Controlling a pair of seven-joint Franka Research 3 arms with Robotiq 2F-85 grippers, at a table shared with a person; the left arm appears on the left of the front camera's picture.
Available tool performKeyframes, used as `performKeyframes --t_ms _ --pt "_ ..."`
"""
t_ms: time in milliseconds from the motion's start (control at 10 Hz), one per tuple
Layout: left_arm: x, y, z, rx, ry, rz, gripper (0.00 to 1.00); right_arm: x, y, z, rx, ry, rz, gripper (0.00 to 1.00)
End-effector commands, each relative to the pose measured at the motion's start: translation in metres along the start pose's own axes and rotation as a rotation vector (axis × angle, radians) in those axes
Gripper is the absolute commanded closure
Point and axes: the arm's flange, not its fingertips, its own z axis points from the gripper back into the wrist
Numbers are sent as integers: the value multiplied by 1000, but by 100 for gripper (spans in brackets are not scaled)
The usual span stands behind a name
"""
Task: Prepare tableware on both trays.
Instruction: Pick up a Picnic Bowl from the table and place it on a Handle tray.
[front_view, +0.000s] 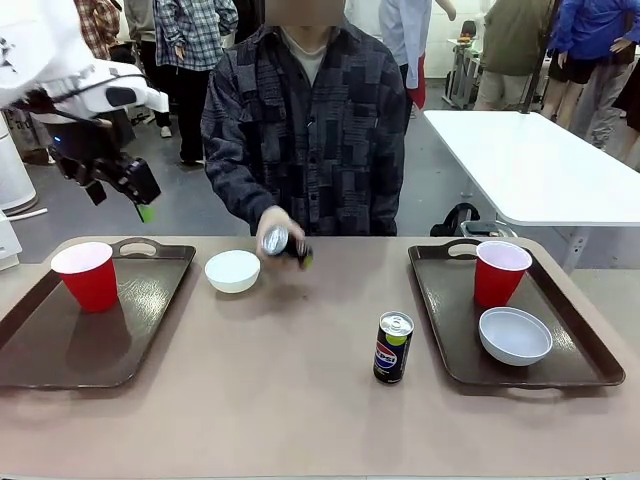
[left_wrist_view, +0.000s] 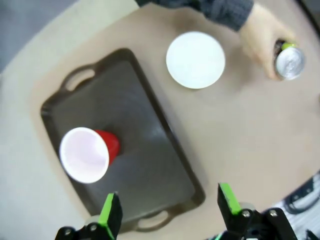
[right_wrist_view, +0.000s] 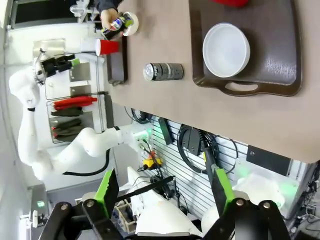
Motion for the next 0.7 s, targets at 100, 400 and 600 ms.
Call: performKeyframes --t_ms 100,400,600 --pt "6 -15 -16 6 9 -2 0 0 0 0 0 0 0 2" --pt "4 -15 -11 -1 14 -22 0 0 0 0 0 0 0 2" --pt "6 -17 -16 -13 18 -25 0 0 0 0 0 0 0 2"
